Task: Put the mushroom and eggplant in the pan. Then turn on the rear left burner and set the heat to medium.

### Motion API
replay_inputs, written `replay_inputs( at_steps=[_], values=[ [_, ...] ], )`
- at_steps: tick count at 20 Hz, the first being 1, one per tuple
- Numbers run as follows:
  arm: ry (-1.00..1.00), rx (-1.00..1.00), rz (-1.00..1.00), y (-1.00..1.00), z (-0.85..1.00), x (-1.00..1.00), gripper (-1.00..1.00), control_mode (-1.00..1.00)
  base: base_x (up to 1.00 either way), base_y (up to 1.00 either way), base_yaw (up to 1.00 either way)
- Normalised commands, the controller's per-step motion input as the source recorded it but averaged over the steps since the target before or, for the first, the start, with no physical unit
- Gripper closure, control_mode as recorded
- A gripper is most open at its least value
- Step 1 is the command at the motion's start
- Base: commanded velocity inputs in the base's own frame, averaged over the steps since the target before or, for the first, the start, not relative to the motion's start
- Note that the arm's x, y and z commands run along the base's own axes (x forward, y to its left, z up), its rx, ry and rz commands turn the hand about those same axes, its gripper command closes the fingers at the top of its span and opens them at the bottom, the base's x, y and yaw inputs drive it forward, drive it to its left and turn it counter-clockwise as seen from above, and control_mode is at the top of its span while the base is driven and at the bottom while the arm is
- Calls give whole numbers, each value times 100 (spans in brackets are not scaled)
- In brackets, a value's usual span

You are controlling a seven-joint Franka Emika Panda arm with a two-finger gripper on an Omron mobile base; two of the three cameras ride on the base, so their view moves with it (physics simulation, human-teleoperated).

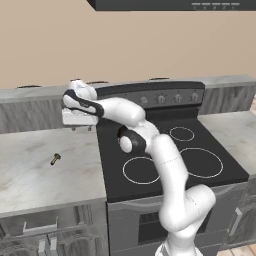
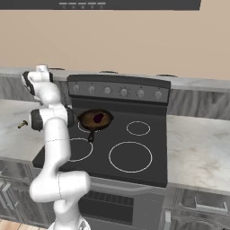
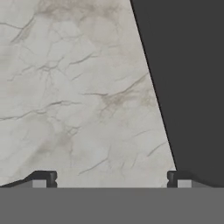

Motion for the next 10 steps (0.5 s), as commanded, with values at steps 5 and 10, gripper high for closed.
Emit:
replay_inputs(
  at_steps=[5,10],
  values=[
    [2,1,-4,96,-4,-6,-100,-100,0,0,0],
    [0,2,0,72,0,-54,-100,-100,0,0,0]
  ],
)
